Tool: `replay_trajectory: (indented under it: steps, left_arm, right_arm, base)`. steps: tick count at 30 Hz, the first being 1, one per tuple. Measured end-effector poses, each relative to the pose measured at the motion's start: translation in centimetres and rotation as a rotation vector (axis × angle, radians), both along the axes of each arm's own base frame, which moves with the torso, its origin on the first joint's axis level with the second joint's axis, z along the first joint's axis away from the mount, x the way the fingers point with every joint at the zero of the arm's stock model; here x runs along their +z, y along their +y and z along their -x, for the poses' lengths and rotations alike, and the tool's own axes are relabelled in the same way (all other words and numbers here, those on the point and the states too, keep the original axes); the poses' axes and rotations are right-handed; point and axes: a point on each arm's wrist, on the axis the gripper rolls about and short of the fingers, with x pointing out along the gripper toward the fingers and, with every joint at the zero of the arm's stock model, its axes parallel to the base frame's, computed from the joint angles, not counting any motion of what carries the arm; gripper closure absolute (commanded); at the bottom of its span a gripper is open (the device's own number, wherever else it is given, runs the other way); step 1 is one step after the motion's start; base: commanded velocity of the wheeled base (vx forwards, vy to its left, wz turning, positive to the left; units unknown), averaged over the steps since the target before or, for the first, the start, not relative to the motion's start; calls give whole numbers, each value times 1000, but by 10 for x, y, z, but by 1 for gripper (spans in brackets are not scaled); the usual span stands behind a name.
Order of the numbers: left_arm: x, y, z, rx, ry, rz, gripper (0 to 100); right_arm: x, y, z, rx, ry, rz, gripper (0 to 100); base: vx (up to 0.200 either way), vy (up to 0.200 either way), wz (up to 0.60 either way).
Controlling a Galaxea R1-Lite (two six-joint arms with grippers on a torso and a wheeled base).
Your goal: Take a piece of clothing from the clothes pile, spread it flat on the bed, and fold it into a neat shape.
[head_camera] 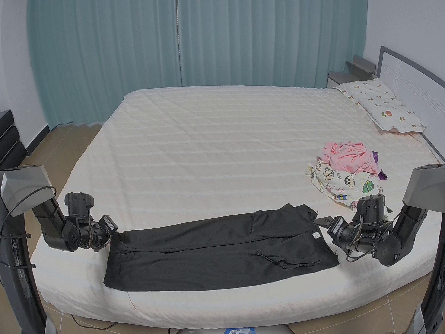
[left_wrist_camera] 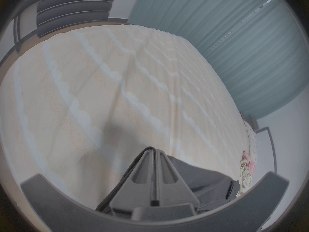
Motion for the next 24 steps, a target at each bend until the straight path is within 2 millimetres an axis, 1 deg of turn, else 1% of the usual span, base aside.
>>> replay_trajectory:
  steps: [8, 15, 16, 24]
  left_arm:
    - [8, 9, -4, 54, -56, 22, 100]
    - [7, 15, -3, 67, -58, 27, 100]
    - [7, 15, -3, 65, -58, 27, 0]
    - [5, 16, -8, 54, -66, 16, 0]
  right_arm:
    - [-1, 0, 0, 1, 2, 0, 0]
    - [-1, 0, 0, 1, 4, 1, 0]
    - [-1, 0, 0, 1, 4, 1, 0]
    - [-1, 0, 0, 0, 3, 1, 0]
  base:
    - [0, 0, 0]
    - [0, 0, 0]
    - [0, 0, 0]
    - [0, 0, 0]
